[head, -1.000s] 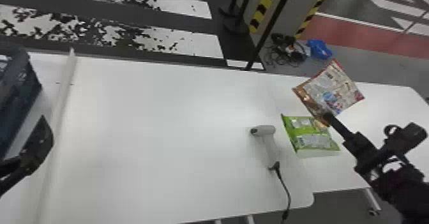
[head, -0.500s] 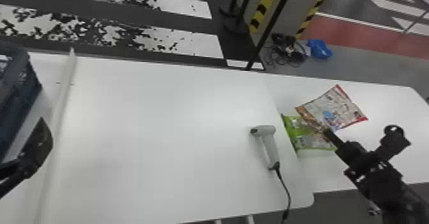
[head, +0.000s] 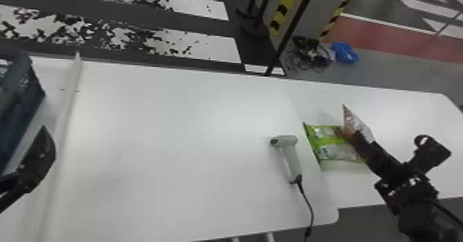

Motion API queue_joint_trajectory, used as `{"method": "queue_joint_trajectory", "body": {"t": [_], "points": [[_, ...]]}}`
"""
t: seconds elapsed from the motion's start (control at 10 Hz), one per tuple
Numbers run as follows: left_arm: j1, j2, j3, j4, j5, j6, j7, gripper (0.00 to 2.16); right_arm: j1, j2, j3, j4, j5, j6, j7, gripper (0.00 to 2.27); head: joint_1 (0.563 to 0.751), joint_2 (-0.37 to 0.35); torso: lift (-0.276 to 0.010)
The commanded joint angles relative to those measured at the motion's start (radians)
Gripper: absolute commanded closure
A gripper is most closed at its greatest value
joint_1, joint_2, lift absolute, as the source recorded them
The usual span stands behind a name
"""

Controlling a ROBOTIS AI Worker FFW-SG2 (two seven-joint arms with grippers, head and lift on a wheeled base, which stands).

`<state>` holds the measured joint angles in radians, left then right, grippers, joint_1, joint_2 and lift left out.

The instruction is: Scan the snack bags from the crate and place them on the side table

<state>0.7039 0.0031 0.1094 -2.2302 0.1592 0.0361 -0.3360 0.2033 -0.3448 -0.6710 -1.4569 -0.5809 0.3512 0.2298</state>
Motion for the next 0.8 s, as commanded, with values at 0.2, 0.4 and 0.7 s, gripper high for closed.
{"method": "queue_joint_trajectory", "body": {"t": [0.2, 0.4, 0.7], "points": [[0.003, -0.006, -0.011, -0.012, -0.007, 0.003, 0.008, 0.09, 0.222, 0.141, 0.079, -0.425, 0.021, -0.051, 0.039, 0.06, 0.695, -0.350, -0.094], [0.006, -0.006, -0.028, -0.014, -0.021, 0.003, 0.037, 0.09, 0.318, 0.207, 0.218, -0.579, 0.108, -0.137, 0.051, 0.06, 0.695, -0.350, -0.094], [0.011, -0.006, -0.066, -0.014, -0.050, 0.003, 0.118, 0.09, 0.395, 0.253, 0.435, -0.612, 0.296, -0.361, 0.036, 0.06, 0.695, -0.224, -0.094]]}}
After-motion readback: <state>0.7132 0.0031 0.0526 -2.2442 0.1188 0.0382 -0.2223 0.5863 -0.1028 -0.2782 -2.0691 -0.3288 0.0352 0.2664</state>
